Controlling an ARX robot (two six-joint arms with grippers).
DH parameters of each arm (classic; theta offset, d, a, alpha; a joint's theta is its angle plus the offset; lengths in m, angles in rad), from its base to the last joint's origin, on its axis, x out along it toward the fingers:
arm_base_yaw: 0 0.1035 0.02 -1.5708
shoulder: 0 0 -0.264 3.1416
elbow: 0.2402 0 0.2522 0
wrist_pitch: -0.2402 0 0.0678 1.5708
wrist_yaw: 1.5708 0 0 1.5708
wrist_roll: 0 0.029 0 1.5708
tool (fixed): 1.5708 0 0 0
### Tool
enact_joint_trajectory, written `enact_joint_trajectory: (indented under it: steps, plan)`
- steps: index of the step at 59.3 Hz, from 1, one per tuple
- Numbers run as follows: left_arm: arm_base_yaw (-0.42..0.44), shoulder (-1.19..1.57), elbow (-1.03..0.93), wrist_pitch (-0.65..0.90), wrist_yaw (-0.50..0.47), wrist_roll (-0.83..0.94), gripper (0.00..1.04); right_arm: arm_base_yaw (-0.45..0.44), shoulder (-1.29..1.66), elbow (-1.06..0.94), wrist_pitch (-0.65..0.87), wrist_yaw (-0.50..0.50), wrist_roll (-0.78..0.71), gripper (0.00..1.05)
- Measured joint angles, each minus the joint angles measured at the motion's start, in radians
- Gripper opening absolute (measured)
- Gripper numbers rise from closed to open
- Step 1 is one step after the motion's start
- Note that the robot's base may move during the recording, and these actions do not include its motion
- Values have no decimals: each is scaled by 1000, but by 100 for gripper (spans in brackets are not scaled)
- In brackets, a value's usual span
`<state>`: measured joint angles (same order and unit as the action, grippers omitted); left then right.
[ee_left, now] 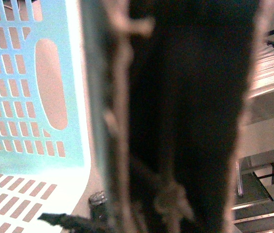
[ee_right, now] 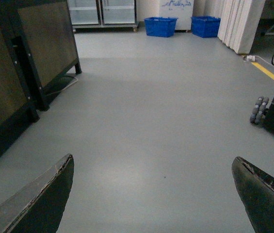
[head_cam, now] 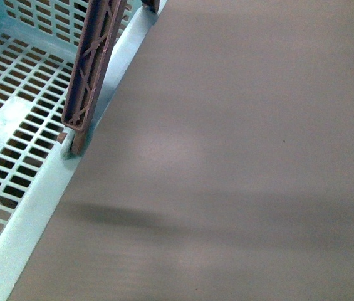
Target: Pick mango and avocado into basket
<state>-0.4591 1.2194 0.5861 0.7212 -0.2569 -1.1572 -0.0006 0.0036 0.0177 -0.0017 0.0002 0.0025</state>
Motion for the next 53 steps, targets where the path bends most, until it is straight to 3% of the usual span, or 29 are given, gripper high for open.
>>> enact_joint_trajectory:
  steps: [53]
  plan:
    - [0, 0, 0, 0, -6, 2, 9, 0, 0, 0, 0, 0, 0, 96]
